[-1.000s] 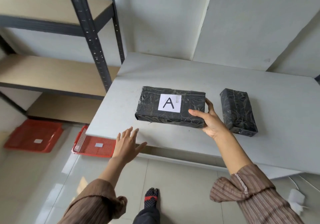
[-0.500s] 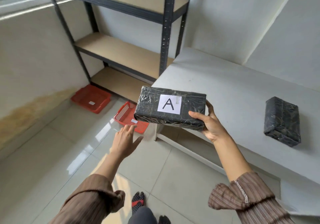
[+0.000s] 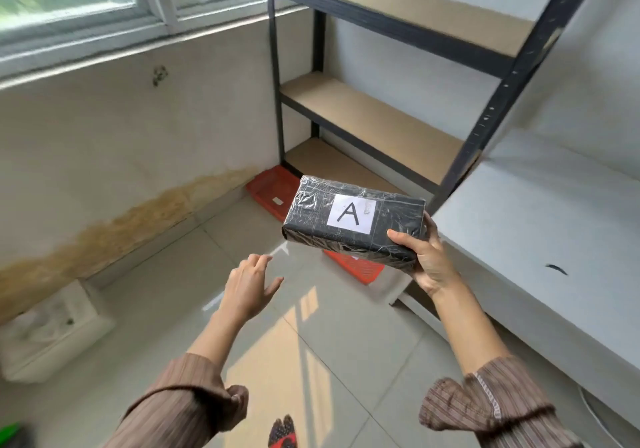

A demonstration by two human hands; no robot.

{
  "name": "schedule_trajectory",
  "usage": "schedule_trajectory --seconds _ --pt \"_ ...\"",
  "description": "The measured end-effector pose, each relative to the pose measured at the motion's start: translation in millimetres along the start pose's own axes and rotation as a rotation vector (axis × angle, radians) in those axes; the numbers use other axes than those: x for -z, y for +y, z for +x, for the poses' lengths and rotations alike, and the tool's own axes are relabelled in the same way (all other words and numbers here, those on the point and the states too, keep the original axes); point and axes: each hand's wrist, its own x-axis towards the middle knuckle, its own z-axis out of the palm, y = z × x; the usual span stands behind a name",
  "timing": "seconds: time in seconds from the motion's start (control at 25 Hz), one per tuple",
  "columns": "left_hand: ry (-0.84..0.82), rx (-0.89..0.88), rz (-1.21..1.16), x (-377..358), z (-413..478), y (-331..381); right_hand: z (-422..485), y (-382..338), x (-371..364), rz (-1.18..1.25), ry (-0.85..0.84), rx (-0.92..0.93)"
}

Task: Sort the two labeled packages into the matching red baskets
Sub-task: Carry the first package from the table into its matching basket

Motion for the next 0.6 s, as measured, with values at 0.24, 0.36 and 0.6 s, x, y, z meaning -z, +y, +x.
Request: schedule_trajectory --seconds 0.24,0.36,0.6 --pt "0.005 0.096 0.02 44.9 32.7 -95.0 49.9 30.3 -103.4 0.011 -0.065 -0.01" --pt "0.002 0.136 0.021 60.3 52.3 -130.3 76.2 40.4 -145.4 -0.007 -0.123 -0.022" --pt "0.002 0.174 0.02 87.7 121.0 -190.5 153.6 59.1 -223.0 -0.058 -0.206 -0.038"
